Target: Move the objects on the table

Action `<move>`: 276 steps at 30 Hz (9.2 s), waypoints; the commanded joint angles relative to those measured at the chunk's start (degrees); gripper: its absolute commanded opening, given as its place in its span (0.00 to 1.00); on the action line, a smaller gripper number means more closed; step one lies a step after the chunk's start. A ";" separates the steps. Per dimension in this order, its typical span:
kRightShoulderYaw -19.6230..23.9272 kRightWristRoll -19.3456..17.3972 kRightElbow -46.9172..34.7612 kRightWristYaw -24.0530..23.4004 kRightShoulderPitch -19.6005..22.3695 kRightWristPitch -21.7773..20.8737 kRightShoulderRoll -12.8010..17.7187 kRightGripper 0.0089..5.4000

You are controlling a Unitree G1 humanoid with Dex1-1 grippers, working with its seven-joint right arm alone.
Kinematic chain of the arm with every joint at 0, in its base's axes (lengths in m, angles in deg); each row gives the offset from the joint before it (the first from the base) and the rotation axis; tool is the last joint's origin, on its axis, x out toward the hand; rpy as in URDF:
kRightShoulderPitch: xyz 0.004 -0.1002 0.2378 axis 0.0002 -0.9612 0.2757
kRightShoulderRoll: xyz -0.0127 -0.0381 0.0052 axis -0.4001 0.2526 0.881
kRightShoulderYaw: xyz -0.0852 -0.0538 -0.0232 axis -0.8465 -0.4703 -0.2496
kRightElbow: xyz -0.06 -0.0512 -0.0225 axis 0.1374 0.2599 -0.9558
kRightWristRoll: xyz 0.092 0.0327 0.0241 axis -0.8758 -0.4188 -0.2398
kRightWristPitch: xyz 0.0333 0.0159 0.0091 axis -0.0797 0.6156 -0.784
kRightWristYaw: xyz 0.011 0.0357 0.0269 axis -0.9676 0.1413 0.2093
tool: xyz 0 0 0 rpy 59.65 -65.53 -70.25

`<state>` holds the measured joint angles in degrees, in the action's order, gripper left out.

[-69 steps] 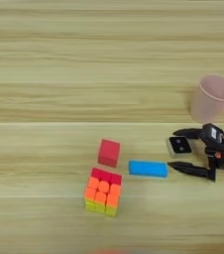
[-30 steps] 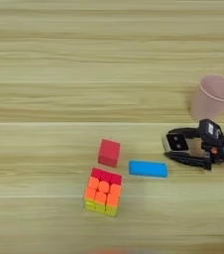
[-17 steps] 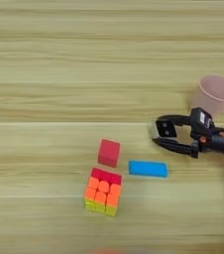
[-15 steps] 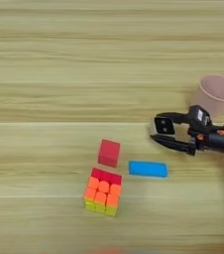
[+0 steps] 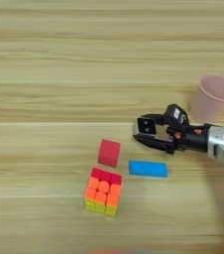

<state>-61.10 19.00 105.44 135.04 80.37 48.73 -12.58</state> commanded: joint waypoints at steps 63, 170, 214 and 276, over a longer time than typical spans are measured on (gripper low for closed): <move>11.66 -20.18 -18.48 8.68 1.82 1.03 4.03 1.00; 10.30 -8.61 10.20 20.84 4.69 -20.14 14.11 0.26; 8.23 -1.67 31.12 18.30 11.47 -28.93 12.64 0.69; 30.50 -23.40 38.92 31.22 19.89 -19.23 18.19 1.00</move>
